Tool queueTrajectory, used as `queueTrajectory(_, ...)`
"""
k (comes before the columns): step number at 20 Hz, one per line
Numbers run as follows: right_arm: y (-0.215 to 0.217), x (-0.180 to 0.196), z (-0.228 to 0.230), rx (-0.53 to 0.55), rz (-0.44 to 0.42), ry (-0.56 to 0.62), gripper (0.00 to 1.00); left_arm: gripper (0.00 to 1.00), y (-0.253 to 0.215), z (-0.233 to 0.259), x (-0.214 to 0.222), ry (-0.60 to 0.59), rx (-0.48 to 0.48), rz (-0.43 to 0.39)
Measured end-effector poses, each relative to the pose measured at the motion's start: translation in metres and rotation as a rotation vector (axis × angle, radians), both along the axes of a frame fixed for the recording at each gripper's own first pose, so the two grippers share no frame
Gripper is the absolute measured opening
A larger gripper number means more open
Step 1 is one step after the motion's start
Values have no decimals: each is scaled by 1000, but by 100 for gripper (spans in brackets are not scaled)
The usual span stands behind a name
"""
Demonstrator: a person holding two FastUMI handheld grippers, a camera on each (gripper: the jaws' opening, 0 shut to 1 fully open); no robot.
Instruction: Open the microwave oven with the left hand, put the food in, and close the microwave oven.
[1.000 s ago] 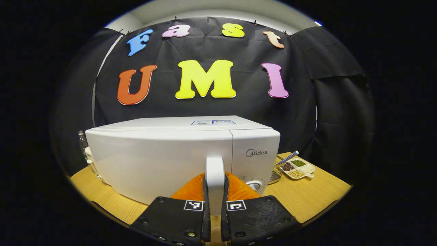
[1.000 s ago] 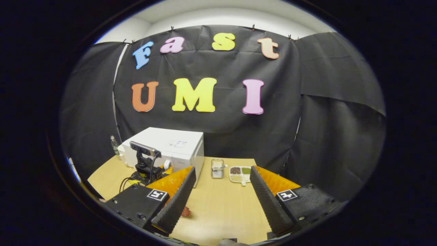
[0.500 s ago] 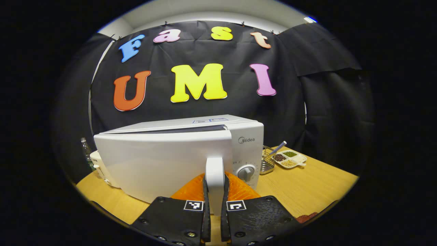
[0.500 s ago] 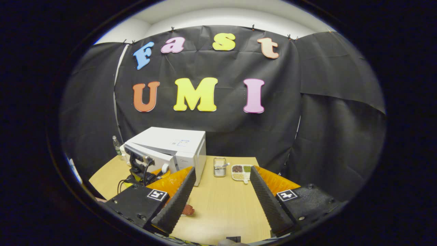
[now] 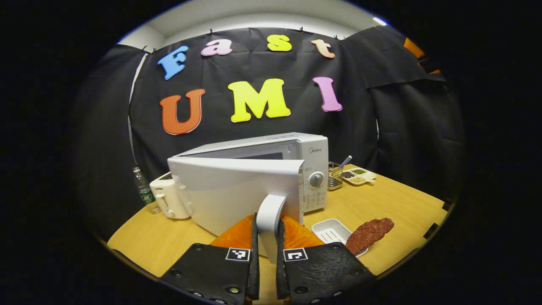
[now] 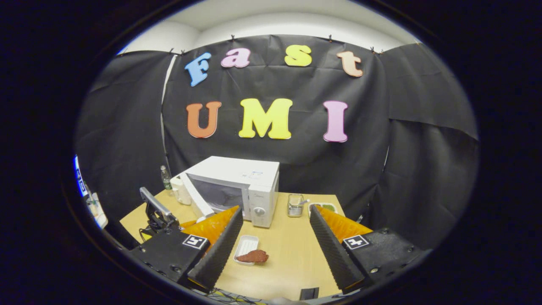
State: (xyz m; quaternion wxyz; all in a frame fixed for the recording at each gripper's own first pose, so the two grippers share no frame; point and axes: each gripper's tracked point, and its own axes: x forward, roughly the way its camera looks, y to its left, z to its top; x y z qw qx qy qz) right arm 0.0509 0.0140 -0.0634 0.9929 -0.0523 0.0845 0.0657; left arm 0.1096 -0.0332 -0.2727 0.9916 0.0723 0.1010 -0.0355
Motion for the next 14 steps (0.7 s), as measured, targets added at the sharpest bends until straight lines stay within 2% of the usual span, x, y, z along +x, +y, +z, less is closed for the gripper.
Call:
queueTrajectory(1,7,-6,-2,0,9,1,95,14,9,0,-9,4,4,19)
queueTrajectory(3,16,-17,-3,-1,18,-7,95,18,24,-1,-24,14,8,46)
queueTrajectory(4,16,-22,-3,-10,8,-19,95,29,34,0,-29,10,21,58)
queueTrajectory(5,16,-28,0,-18,2,-35,94,28,47,0,-33,9,36,83)
queueTrajectory(6,21,-33,-1,-23,4,-44,94,42,60,0,-37,13,39,100)
queueTrajectory(7,22,-38,0,-28,3,-55,94,60,68,-1,-39,19,30,115)
queueTrajectory(8,23,-44,0,-29,1,-59,100,74,78,0,-42,26,23,131)
queueTrajectory(9,25,-48,-2,-25,4,-59,94,79,82,0,-46,35,16,131)
queueTrajectory(10,28,-51,-4,-23,4,-57,100,95,87,1,-50,36,22,138)
queueTrajectory(12,31,-56,-8,-14,4,-49,100,95,98,8,-60,18,47,145)
queueTrajectory(13,34,-58,-9,-7,9,-45,100,88,103,9,-65,14,53,147)
queueTrajectory(14,37,-60,-11,-2,11,-42,100,94,110,8,-71,14,52,151)
